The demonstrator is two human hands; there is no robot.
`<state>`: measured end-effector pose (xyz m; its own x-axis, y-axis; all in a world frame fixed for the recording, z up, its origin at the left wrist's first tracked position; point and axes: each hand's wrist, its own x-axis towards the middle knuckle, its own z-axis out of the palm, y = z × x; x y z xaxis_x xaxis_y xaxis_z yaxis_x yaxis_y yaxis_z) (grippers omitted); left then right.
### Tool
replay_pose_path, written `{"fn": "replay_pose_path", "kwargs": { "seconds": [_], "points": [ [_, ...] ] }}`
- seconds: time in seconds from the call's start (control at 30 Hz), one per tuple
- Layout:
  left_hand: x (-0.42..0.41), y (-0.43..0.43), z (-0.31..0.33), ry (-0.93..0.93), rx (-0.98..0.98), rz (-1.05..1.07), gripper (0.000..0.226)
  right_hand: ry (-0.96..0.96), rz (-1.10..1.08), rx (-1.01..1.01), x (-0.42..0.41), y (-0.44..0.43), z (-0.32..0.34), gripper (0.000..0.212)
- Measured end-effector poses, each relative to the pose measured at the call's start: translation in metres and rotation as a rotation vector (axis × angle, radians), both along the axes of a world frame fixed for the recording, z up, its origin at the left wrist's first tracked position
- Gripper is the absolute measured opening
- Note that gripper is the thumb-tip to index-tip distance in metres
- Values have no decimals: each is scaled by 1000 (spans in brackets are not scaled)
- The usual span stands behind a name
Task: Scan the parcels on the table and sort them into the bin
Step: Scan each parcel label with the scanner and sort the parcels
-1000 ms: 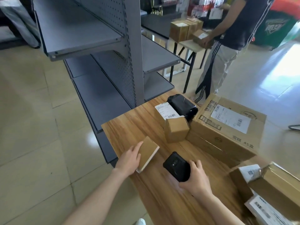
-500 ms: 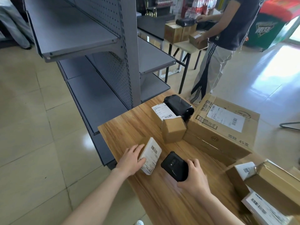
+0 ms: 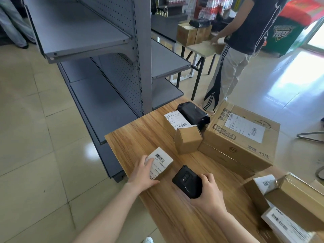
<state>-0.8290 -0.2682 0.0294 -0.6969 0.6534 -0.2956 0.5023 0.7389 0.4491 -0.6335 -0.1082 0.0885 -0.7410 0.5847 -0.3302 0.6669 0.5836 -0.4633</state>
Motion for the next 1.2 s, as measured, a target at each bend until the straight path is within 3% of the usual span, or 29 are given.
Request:
{"fn": "replay_pose_path", "kwargs": {
  "seconds": [0.17,0.4,0.67,1.07,1.2],
  "points": [
    [-1,1,0,39,-21,67,95,-26,-10,20,7,2,-5,83],
    [-18,-9,13,206,-59,-207,87,-43,57,109,11,11,-2,84],
    [-10,-9,39,344,-164,-338,85,-67,165,257,15,15,4,82],
    [17,-10,56,369,-148,-351,86,36,92,235,57,13,8,78],
    [40,-2,56,297,-93,-339,93,63,-14,165,81,14,10,82]
  ]
}}
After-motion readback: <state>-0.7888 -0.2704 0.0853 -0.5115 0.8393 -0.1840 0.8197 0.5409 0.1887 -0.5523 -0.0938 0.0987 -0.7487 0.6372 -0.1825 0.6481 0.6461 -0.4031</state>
